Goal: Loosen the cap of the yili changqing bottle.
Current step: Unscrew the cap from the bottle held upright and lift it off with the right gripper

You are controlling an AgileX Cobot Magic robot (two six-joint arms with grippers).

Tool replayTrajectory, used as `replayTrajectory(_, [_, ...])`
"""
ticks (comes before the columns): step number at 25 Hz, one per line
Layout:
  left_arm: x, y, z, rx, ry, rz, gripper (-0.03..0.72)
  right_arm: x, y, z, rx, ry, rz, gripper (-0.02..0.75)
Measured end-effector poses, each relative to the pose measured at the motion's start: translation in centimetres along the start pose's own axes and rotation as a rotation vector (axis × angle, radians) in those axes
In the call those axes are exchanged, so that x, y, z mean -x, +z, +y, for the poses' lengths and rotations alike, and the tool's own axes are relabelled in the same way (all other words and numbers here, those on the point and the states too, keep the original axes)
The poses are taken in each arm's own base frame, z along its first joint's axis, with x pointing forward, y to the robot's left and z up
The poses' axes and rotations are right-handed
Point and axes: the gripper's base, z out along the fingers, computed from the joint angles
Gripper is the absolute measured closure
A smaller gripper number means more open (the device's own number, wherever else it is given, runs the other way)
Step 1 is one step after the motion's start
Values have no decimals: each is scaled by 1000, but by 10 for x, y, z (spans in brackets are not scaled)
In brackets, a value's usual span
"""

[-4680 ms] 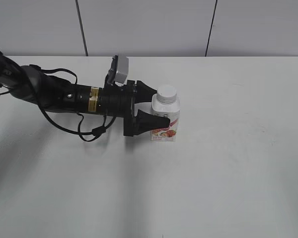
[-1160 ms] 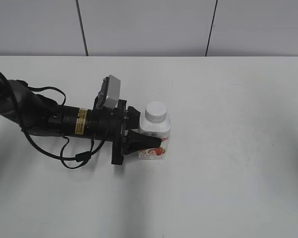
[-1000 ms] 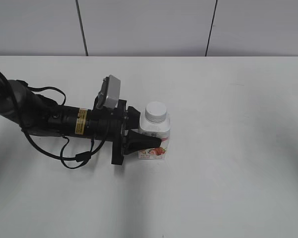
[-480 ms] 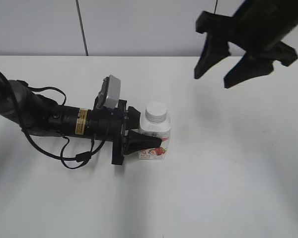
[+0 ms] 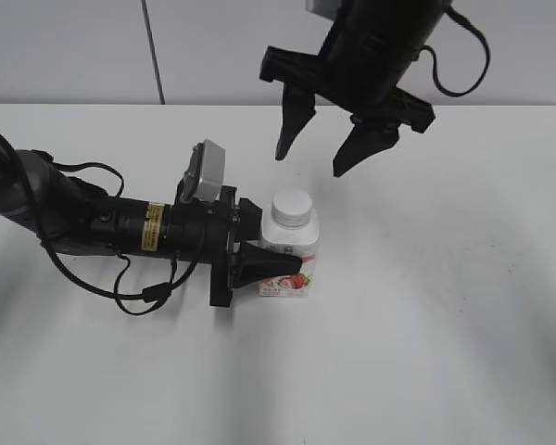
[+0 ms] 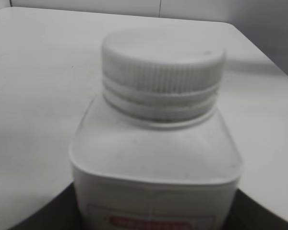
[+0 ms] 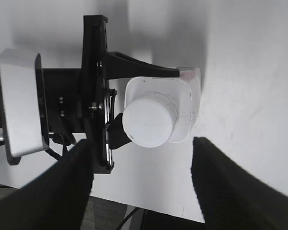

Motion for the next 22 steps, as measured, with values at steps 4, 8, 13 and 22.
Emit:
replayTrajectory(4, [0,0,1,9,-3,-2,330,3,20,5,-24,30,58,209])
replayTrajectory(8, [0,0,1,11,-4,-2,330,1,31,4,-48,65,99,192])
replayTrajectory(13, [0,0,1,13,-5,-2,330,3,33,3,-54,87,85,192])
replayTrajectory(22, [0,0,1,13,-5,-2,330,6,59,0,-74,104,123,191])
